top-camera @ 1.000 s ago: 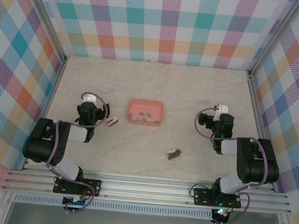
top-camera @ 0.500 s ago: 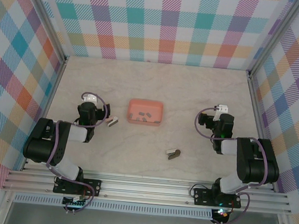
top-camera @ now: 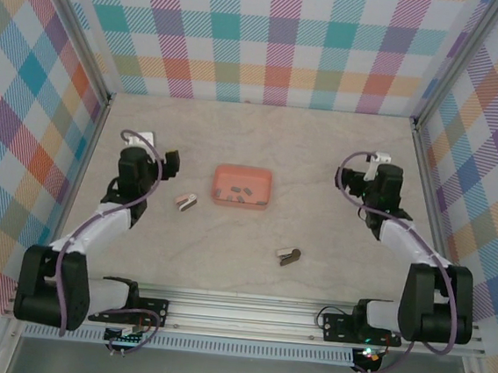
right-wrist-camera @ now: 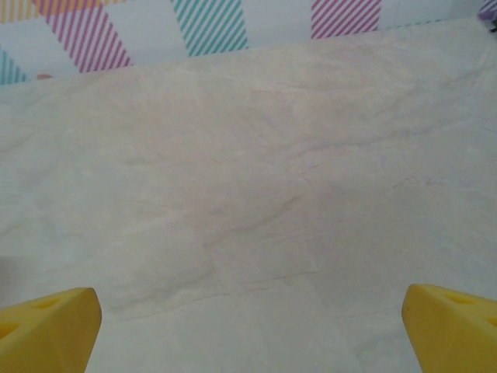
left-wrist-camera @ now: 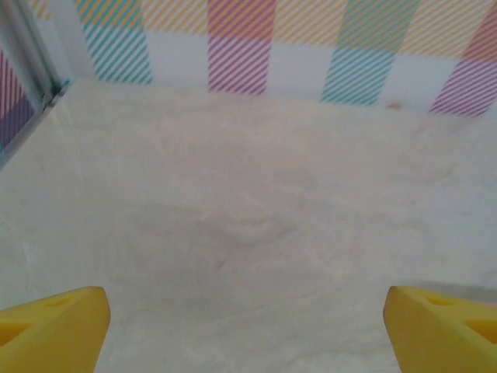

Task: Load the staples into the stapler

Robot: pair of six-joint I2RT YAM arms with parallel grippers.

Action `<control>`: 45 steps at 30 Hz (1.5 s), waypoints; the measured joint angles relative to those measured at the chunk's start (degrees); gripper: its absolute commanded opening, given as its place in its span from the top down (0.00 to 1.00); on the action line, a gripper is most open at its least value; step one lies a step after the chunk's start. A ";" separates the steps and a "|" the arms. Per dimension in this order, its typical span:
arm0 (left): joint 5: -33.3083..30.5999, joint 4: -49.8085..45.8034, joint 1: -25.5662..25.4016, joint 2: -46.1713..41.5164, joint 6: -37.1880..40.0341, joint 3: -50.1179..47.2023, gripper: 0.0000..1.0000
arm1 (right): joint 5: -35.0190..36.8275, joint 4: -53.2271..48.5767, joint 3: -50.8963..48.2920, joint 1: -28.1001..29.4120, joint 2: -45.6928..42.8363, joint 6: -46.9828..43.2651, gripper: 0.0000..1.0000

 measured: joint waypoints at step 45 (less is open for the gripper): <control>35.47 -39.65 -10.32 -15.74 33.55 2.38 0.24 | -14.25 -49.09 5.75 32.41 3.34 -73.66 0.21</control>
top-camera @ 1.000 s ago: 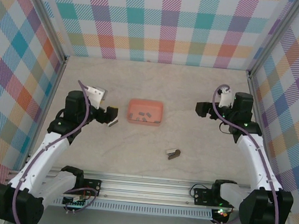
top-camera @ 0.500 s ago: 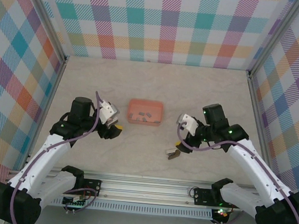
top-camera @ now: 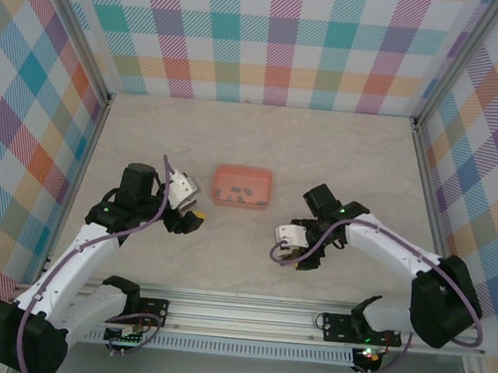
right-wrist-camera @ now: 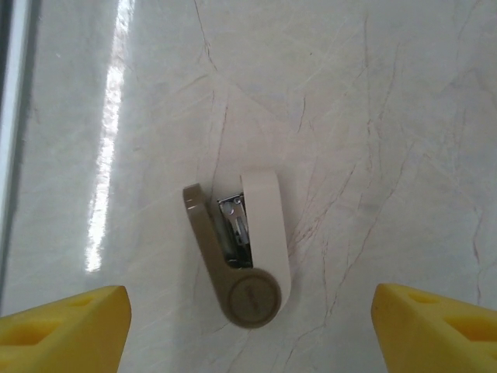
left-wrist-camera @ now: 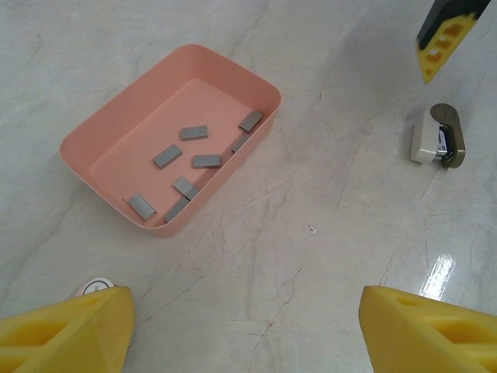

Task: Load the staples into the stapler

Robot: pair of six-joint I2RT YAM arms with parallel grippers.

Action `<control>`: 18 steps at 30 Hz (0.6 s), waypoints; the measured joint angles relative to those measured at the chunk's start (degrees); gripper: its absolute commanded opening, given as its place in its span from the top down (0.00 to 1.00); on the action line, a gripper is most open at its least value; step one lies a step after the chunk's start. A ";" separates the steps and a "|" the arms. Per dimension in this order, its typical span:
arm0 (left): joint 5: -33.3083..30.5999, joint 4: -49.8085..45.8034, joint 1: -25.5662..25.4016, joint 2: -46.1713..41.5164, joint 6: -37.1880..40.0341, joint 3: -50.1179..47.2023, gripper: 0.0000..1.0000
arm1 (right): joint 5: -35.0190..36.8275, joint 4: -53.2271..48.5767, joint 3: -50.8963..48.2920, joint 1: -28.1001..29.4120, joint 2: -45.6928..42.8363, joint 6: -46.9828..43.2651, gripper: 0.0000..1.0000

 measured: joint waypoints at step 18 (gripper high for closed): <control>-0.44 0.02 -0.42 0.59 0.11 -0.98 0.25 | 1.38 3.65 0.74 0.68 13.38 -2.34 0.52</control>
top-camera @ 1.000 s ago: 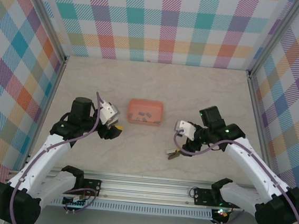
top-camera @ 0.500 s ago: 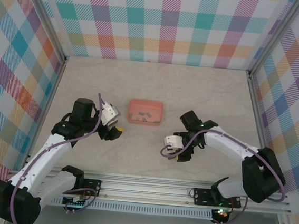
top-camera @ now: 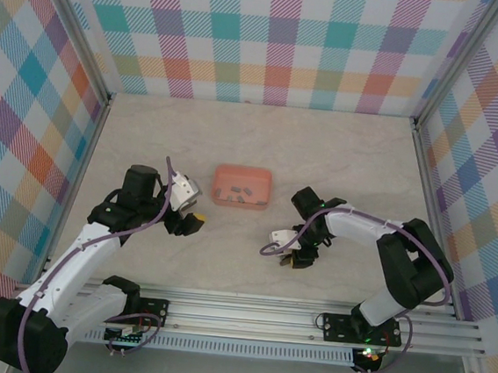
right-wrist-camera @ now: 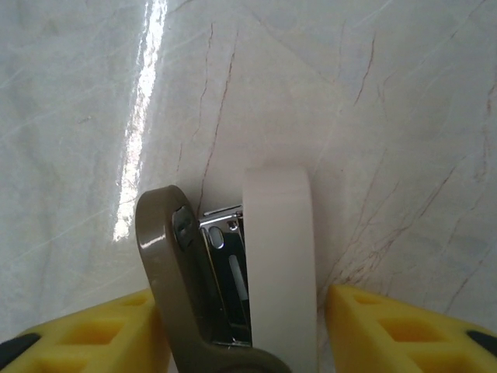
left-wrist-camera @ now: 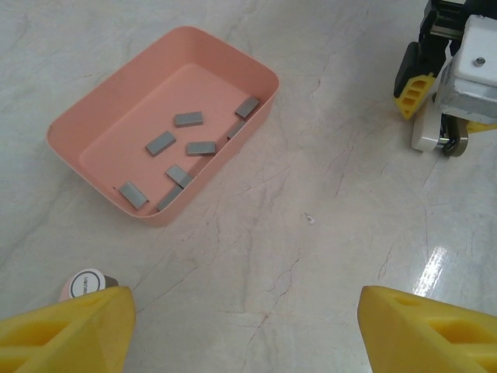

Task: Load the staples into the stapler

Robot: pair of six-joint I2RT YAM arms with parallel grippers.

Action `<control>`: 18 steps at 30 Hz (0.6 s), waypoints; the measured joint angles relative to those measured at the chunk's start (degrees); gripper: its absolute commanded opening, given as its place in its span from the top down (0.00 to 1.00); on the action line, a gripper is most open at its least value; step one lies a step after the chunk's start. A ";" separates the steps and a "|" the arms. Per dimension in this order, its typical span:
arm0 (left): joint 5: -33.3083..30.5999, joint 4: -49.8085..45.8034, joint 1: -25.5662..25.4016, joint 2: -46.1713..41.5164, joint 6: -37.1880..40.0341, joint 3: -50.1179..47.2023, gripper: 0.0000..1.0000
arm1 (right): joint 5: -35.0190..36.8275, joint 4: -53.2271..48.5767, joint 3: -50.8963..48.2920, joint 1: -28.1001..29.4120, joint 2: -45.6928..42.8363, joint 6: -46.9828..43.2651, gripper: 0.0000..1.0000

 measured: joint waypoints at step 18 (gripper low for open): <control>2.27 5.79 -0.37 0.74 -12.50 -1.14 0.26 | 1.42 11.58 -5.55 0.00 -14.36 10.16 0.68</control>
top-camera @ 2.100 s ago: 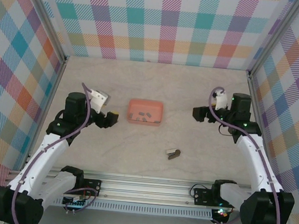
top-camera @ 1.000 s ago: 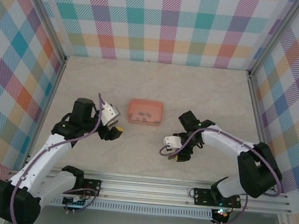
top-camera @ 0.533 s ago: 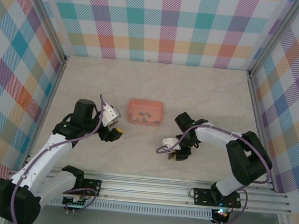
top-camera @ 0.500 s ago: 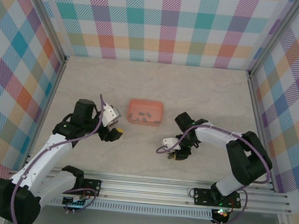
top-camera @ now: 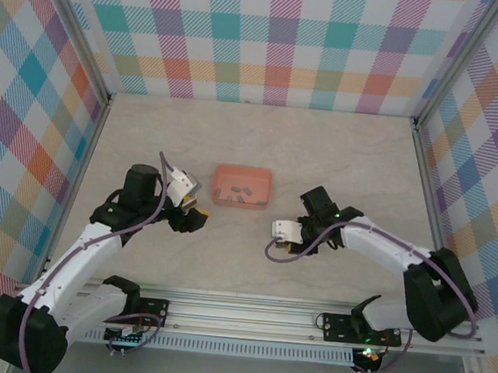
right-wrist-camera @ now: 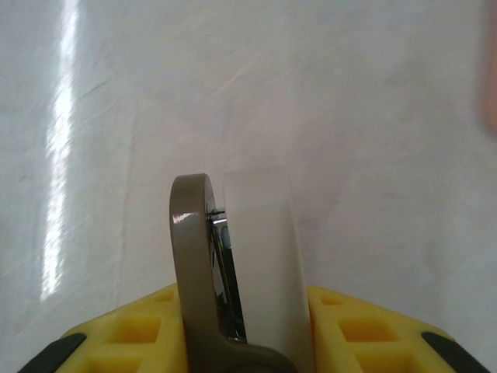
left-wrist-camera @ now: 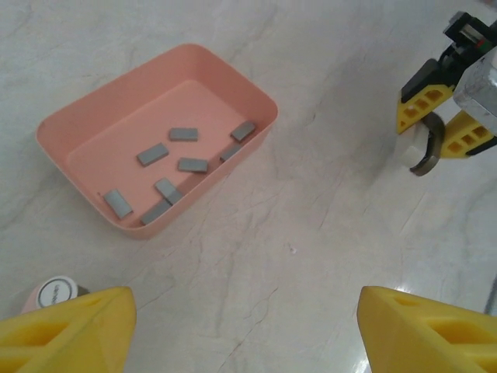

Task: Load the staples into the stapler

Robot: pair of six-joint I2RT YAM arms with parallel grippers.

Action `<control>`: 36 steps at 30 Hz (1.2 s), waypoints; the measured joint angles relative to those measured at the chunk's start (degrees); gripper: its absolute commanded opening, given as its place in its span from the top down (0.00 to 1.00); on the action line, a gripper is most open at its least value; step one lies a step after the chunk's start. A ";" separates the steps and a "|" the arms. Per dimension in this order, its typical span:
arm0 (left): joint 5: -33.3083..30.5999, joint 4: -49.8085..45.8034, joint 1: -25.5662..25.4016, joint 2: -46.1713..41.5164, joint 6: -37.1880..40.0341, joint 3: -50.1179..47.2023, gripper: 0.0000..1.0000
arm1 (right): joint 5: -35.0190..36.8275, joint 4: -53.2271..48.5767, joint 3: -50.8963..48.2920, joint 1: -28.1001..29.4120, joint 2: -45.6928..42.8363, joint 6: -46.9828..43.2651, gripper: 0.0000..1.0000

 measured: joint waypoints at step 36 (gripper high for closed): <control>4.33 23.43 -12.48 15.45 -44.76 4.48 0.45 | 8.33 48.85 -2.64 11.61 1.33 26.62 0.68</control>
